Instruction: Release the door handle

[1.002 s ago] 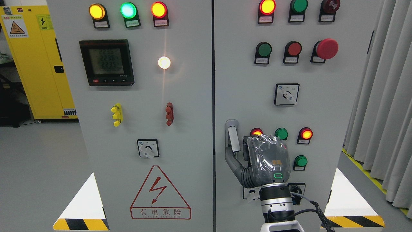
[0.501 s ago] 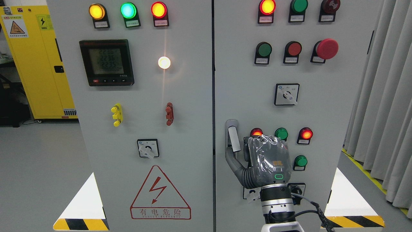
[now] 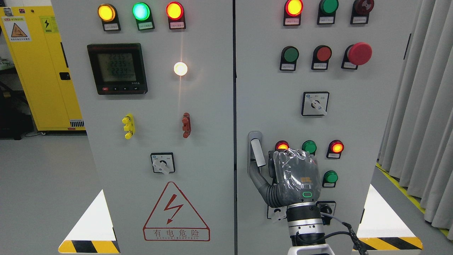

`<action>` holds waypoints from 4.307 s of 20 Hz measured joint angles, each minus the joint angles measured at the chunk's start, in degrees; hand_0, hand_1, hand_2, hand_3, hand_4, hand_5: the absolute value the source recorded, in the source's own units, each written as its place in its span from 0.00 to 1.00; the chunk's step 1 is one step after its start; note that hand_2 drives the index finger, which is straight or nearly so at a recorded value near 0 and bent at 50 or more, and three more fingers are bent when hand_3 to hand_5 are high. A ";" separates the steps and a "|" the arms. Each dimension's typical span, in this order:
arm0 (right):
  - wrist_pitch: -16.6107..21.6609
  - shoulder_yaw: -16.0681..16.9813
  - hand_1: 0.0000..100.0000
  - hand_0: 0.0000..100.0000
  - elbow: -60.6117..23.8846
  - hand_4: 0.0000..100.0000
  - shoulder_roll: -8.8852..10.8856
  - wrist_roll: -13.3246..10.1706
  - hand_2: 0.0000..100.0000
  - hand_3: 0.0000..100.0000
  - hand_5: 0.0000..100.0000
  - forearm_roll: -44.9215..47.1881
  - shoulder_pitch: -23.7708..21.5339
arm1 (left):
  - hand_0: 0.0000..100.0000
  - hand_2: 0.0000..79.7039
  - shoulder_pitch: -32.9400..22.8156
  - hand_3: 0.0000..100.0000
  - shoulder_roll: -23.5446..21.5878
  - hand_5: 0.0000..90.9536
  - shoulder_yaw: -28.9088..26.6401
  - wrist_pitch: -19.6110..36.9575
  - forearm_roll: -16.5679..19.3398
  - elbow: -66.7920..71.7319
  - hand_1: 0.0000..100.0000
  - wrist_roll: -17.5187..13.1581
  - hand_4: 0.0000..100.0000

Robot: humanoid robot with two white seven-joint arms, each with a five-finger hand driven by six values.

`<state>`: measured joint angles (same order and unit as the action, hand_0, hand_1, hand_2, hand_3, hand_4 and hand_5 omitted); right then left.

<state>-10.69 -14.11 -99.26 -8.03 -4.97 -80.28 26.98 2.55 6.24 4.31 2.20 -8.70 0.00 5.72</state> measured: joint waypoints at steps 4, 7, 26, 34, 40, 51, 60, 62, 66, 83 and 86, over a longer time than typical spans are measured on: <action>0.00 0.01 0.45 0.57 -0.08 1.00 0.01 0.00 0.94 1.00 1.00 0.01 -0.04 | 0.12 0.00 0.00 0.00 0.00 0.00 0.00 0.00 0.00 0.00 0.56 0.00 0.00; -0.05 0.02 0.45 0.58 -0.13 1.00 0.02 0.00 0.94 1.00 1.00 0.02 -0.09 | 0.12 0.00 0.00 0.00 0.00 0.00 0.00 0.00 0.00 0.00 0.56 0.00 0.00; -0.12 0.47 0.46 0.59 -0.60 1.00 0.17 -0.11 0.94 1.00 1.00 0.03 -0.17 | 0.12 0.00 0.00 0.00 0.00 0.00 0.00 0.00 0.00 0.00 0.56 0.00 0.00; -0.12 0.65 0.47 0.60 -0.65 1.00 0.32 -0.41 0.94 1.00 1.00 -0.03 -0.09 | 0.12 0.00 0.00 0.00 0.00 0.00 0.00 0.00 0.00 0.00 0.56 0.00 0.00; -0.06 0.78 0.48 0.60 -0.70 1.00 0.42 0.00 0.94 1.00 1.00 -0.05 0.00 | 0.12 0.00 0.00 0.00 0.00 0.00 0.00 0.00 0.00 0.00 0.56 0.00 0.00; -0.04 1.06 0.47 0.60 -1.01 1.00 0.55 0.04 0.94 1.00 1.00 -0.01 0.12 | 0.12 0.00 0.00 0.00 0.00 0.00 0.00 0.00 0.00 0.00 0.56 0.00 0.00; 0.07 1.48 0.47 0.60 -1.18 1.00 0.65 0.04 0.94 1.00 1.00 0.00 0.30 | 0.12 0.00 0.00 0.00 0.00 0.00 0.00 0.00 0.00 0.00 0.56 0.00 0.00; 0.10 1.57 0.47 0.60 -1.21 1.00 0.67 0.04 0.94 1.00 1.00 0.01 0.34 | 0.12 0.00 0.00 0.00 0.00 0.00 0.00 0.00 0.00 0.00 0.56 0.00 0.00; 0.11 1.69 0.47 0.60 -1.36 1.00 0.69 0.05 0.94 1.00 1.00 0.02 0.41 | 0.12 0.00 0.00 0.00 0.00 0.00 0.00 0.00 0.00 0.00 0.56 0.00 0.00; 0.12 1.98 0.46 0.61 -1.64 1.00 0.72 0.24 0.93 1.00 1.00 0.03 0.91 | 0.12 0.00 0.00 0.00 0.00 0.00 0.00 0.00 0.00 0.00 0.56 0.00 0.00; 0.12 2.01 0.46 0.61 -1.66 1.00 0.73 0.28 0.93 1.00 1.00 0.03 1.01 | 0.12 0.00 0.00 0.00 0.00 0.00 0.00 0.00 0.00 0.00 0.56 0.00 0.00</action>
<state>-10.58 -12.10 -100.92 -7.31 -4.69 -80.24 28.00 2.55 6.24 4.31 2.20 -8.70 0.00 5.72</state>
